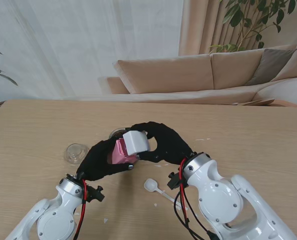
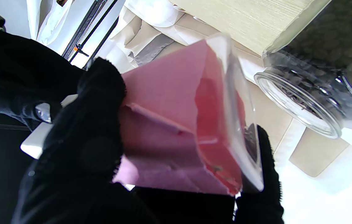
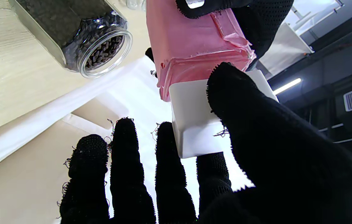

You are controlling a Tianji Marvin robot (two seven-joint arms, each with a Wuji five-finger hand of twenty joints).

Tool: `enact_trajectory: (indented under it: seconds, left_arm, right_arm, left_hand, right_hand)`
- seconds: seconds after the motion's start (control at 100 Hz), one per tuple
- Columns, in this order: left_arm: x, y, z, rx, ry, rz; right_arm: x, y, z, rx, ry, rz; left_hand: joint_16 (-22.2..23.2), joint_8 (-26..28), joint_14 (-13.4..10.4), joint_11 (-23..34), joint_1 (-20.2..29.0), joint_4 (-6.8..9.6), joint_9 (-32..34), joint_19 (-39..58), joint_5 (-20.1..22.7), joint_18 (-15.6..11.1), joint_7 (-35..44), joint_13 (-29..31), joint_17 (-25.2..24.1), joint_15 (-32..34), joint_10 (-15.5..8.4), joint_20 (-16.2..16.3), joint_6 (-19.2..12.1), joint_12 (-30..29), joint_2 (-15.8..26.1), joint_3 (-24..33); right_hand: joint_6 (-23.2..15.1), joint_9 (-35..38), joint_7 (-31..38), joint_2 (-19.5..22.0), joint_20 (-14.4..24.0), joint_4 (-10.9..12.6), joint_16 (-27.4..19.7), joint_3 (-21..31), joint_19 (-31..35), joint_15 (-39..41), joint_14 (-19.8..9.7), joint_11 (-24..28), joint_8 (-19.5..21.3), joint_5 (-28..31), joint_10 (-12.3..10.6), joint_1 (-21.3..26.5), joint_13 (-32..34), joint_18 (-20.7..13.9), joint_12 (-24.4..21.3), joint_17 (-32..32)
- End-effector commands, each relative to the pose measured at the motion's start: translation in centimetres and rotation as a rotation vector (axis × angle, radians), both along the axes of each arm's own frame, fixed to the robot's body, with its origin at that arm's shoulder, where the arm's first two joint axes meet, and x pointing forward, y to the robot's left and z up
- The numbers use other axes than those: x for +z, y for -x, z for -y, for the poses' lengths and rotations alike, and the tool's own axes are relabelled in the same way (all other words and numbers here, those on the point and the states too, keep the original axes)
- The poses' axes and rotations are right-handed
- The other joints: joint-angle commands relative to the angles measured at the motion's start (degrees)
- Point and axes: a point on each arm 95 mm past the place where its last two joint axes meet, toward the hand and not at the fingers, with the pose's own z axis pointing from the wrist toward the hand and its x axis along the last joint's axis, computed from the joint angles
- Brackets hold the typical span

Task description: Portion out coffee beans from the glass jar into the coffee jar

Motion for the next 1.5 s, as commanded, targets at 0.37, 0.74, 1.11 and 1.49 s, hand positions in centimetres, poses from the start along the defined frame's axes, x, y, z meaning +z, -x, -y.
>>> enact_trajectory:
  seconds: [0.37, 0.74, 1.11, 1.49]
  left_arm:
    - [-0.1, 0.3, 0.1, -0.011, 0.006, -0.017]
    - [-0.6, 1.1, -0.5, -0.025, 0.025, -0.029]
    - [-0.7, 1.7, -0.8, -0.046, 0.029, -0.033]
    - [-0.7, 1.7, -1.2, -0.043, 0.033, -0.027]
  right_arm:
    - [1.3, 1.6, 1.7, -0.08, 0.013, 0.001]
    - [-0.2, 3.7, 8.6, -0.3, 0.312, -0.026]
    - [-6.6, 4.2, 14.6, -0.45, 0.626, -0.174]
    - [-13.4, 3.9, 18.2, -0.523, 0.813, -0.326]
  left_hand:
    - [1.46, 4.28, -1.26, 6.83, 15.83, -0.08, 5.83, 1.44, 5.58, -0.94, 12.26, 1.61, 0.12, 0.36, -7.88, -0.24, -12.49, 4.24, 8.55, 16.97]
    - [1.36, 4.2, -1.36, 6.69, 15.76, -0.02, 5.65, 1.25, 5.41, -1.11, 12.1, 1.28, 0.02, 0.28, -7.86, -0.36, -12.48, 4.22, 8.68, 16.63]
    - [1.2, 4.18, -1.46, 6.52, 15.79, 0.12, 5.47, 0.89, 5.17, -1.13, 11.9, 1.04, -0.13, 0.22, -7.93, -0.54, -12.43, 4.25, 8.85, 16.08]
    - [1.14, 4.25, -1.51, 6.49, 15.93, 0.23, 5.49, 0.87, 5.25, -1.14, 11.94, 1.09, -0.13, 0.23, -7.89, -0.57, -12.46, 4.29, 8.82, 15.95]
  right_hand:
    - [-6.66, 0.81, 13.63, 12.97, 0.02, 2.42, 0.81, 4.33, 1.99, 0.81, -0.93, -0.08, -3.74, 8.62, -0.49, 4.64, 0.3, -0.42, 0.27, 0.03]
    - [-7.08, 2.28, 13.3, 13.07, 0.08, 2.64, 1.32, 4.34, 2.91, 2.05, -1.11, 1.14, -3.99, 7.5, -1.36, 3.91, 1.42, -0.74, 1.16, 1.13]
    - [-7.34, 2.69, 14.04, 13.24, -0.16, 2.98, 1.94, 2.77, 3.79, 3.67, -1.31, 2.67, -4.46, 5.86, -1.59, 2.58, 1.82, -1.3, 2.45, 1.94]
    - [-8.68, 1.06, 14.39, 13.71, -0.8, 3.72, 1.66, 1.22, 3.63, 3.58, -1.97, 3.08, -4.89, 3.99, -2.0, 1.06, 1.23, -1.92, 2.78, 2.23]
